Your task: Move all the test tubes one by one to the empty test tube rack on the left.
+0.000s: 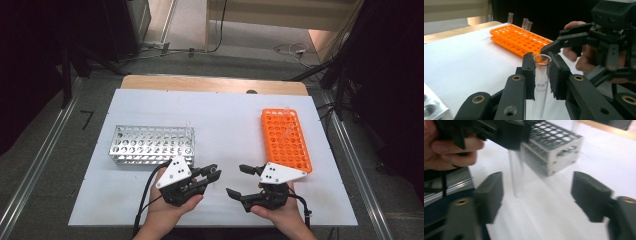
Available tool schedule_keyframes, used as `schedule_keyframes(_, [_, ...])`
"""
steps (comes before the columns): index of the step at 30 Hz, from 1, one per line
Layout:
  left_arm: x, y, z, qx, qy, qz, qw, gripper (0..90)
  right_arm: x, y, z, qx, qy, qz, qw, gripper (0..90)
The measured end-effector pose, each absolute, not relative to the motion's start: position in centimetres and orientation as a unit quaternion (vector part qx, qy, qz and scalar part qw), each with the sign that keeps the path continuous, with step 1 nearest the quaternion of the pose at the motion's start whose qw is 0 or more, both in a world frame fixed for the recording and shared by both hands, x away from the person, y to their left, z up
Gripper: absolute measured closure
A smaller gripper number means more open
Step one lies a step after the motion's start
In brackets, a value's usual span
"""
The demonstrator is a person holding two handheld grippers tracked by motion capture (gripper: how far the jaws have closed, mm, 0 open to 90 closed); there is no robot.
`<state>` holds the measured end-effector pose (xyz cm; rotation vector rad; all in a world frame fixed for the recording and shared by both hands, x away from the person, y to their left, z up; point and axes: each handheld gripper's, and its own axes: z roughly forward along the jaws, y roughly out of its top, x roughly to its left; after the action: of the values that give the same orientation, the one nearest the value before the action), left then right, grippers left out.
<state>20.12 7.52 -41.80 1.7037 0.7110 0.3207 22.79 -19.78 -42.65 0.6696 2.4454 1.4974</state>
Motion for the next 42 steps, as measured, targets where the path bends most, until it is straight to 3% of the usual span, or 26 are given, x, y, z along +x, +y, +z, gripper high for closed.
schedule_keyframes(1, [20.2,7.8,-41.7,0.733,0.308,0.141,0.590,76.1,22.8,-19.8,-42.7,0.226,0.826,0.506,0.098,11.8])
schedule_keyframes(3, [20.4,8.3,-41.5,0.729,0.315,0.146,0.590,76.1,23.2,-20.8,-42.5,0.238,0.820,0.511,0.098,1.8])
schedule_keyframes(6, [20.7,9.0,-41.2,0.723,0.324,0.153,0.590,76.1,23.5,-21.6,-42.4,0.243,0.816,0.515,0.099,0.0])
schedule_keyframes(26, [24.5,14.2,-39.2,0.692,0.372,0.211,0.581,76.1,25.3,-27.8,-42.4,0.298,0.795,0.511,0.137,0.0])
schedule_keyframes(42, [29.2,15.3,-38.7,0.684,0.394,0.235,0.567,76.1,26.4,-30.5,-42.8,0.326,0.787,0.502,0.152,0.0])
